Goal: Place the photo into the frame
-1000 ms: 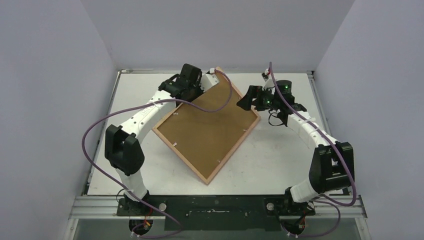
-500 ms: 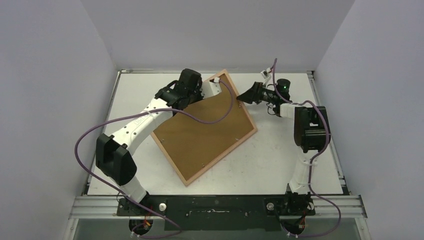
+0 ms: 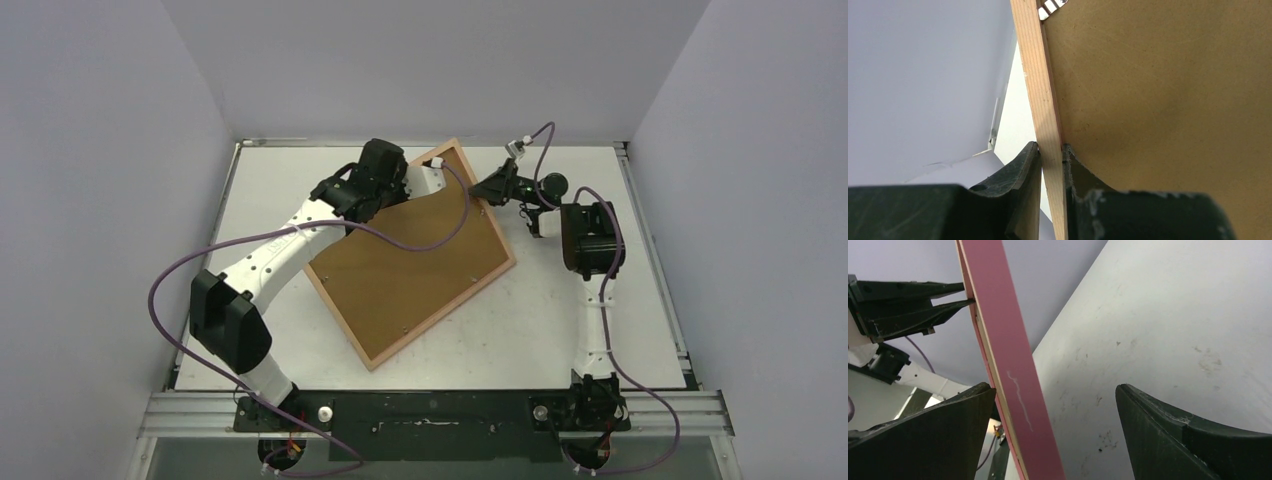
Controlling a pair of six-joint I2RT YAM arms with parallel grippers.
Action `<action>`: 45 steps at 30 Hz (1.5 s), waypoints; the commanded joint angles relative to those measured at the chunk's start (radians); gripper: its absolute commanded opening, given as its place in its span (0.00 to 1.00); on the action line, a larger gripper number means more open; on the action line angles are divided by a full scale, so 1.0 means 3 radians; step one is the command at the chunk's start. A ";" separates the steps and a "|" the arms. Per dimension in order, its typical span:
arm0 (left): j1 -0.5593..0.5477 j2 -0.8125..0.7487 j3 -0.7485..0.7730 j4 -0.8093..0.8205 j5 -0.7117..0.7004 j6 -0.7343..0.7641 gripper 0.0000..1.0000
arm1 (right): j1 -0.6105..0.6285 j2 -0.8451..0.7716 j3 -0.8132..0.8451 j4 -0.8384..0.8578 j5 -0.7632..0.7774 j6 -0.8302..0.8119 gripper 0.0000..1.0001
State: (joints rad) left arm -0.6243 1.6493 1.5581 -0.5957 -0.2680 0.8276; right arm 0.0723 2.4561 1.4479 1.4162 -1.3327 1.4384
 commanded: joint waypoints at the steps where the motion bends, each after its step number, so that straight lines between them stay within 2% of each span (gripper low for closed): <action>1: -0.0030 -0.0243 0.0088 0.0296 -0.0007 0.0131 0.00 | 0.0211 -0.0144 0.0154 0.1218 -0.0218 0.0125 0.96; 3: -0.0031 -0.0232 0.0093 0.0312 -0.0007 0.0129 0.00 | 0.0259 -0.0185 0.0172 0.1211 -0.0244 0.0148 0.98; 5: -0.0031 -0.0225 0.0092 0.0318 -0.0007 0.0136 0.00 | 0.0294 -0.0269 0.0147 0.1207 -0.0269 0.0129 0.88; 7: -0.0028 -0.0221 0.0087 0.0337 -0.0013 0.0140 0.00 | 0.0302 -0.0352 0.0134 0.1207 -0.0283 0.0136 0.75; 11: -0.0021 -0.0238 0.0096 0.0390 -0.0014 0.0115 0.00 | 0.0282 -0.0530 0.0079 0.1206 -0.0294 0.0190 0.39; 16: 0.0006 -0.0217 0.0298 0.0261 -0.0043 0.0017 0.00 | 0.0242 -0.0862 -0.0165 0.1206 -0.0230 0.0210 0.16; 17: 0.0031 -0.0217 0.0361 0.0225 -0.0037 -0.0009 0.04 | 0.0243 -0.0951 -0.0237 0.1206 -0.0206 0.0223 0.10; 19: 0.0091 -0.0218 0.0521 0.0118 -0.0010 -0.0095 0.26 | 0.0256 -0.1168 -0.0399 0.1209 -0.0148 0.0254 0.05; 21: 0.0161 -0.0197 0.0775 -0.0067 0.0055 -0.0256 0.44 | 0.0313 -0.1440 -0.0581 0.1207 -0.0107 0.0219 0.06; 22: 0.0204 -0.0183 0.0945 -0.0165 0.0101 -0.0355 0.58 | 0.0372 -0.1580 -0.0663 0.1209 -0.0095 0.0186 0.08; 24: 0.0294 -0.0123 0.1354 -0.0450 0.0236 -0.0587 0.76 | 0.0441 -0.1812 -0.0738 0.1211 -0.0077 0.0222 0.14; 25: 0.0341 -0.0069 0.1713 -0.0629 0.0318 -0.0712 0.81 | 0.0458 -0.1920 -0.0742 0.1219 -0.0060 0.0264 0.15; 26: 0.0382 0.0005 0.2018 -0.0819 0.0396 -0.0846 0.85 | 0.0453 -0.2023 -0.0743 0.1225 -0.0023 0.0298 0.10; 27: 0.0437 0.0103 0.2316 -0.1036 0.0490 -0.0959 0.87 | 0.0434 -0.2122 -0.0728 0.1203 0.0026 0.0346 0.06; 29: 0.0541 0.0292 0.2949 -0.1464 0.0665 -0.1222 0.89 | 0.0403 -0.2313 -0.0661 0.1022 0.0028 0.0351 0.05; 31: 0.0624 0.0425 0.3390 -0.1788 0.0758 -0.1444 0.92 | 0.0394 -0.2581 -0.0631 0.0447 -0.0013 -0.0049 0.05; 32: 0.0659 0.0439 0.3494 -0.1875 0.0776 -0.1528 0.95 | 0.0387 -0.2838 -0.0633 -0.0042 -0.0016 -0.0467 0.05; 33: 0.0700 0.0412 0.3512 -0.1904 0.0789 -0.1613 0.96 | 0.0376 -0.3067 -0.0620 -0.0950 0.0021 -0.1180 0.05; 34: 0.0742 0.0345 0.3465 -0.1879 0.0782 -0.1685 0.97 | 0.0377 -0.3285 -0.0492 -0.2320 0.0175 -0.2162 0.05; 35: 0.0810 0.0269 0.3363 -0.1808 0.0755 -0.1758 0.97 | 0.0429 -0.3428 -0.0154 -0.3970 0.0551 -0.3519 0.05; 36: 0.0871 0.0164 0.3236 -0.1716 0.0723 -0.1846 0.97 | 0.0584 -0.3468 0.0179 -0.5185 0.1011 -0.4378 0.05; 37: 0.0940 0.0061 0.3107 -0.1560 0.0684 -0.1944 0.97 | 0.0731 -0.3442 0.0378 -0.5716 0.1313 -0.4771 0.05; 40: 0.1160 -0.0198 0.2738 -0.1298 0.0713 -0.2143 0.97 | 0.0941 -0.3288 0.0845 -0.6529 0.1957 -0.5087 0.05; 45: 0.1344 -0.0318 0.2644 -0.1268 0.0797 -0.2228 0.95 | 0.1364 -0.3606 0.0947 -0.6558 0.2843 -0.5284 0.05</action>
State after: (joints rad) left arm -0.2508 1.6081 2.3512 -1.0252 -0.0650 0.2337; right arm 0.4191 1.4479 1.6886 -0.3038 -0.8337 0.0902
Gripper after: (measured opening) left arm 0.960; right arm 0.258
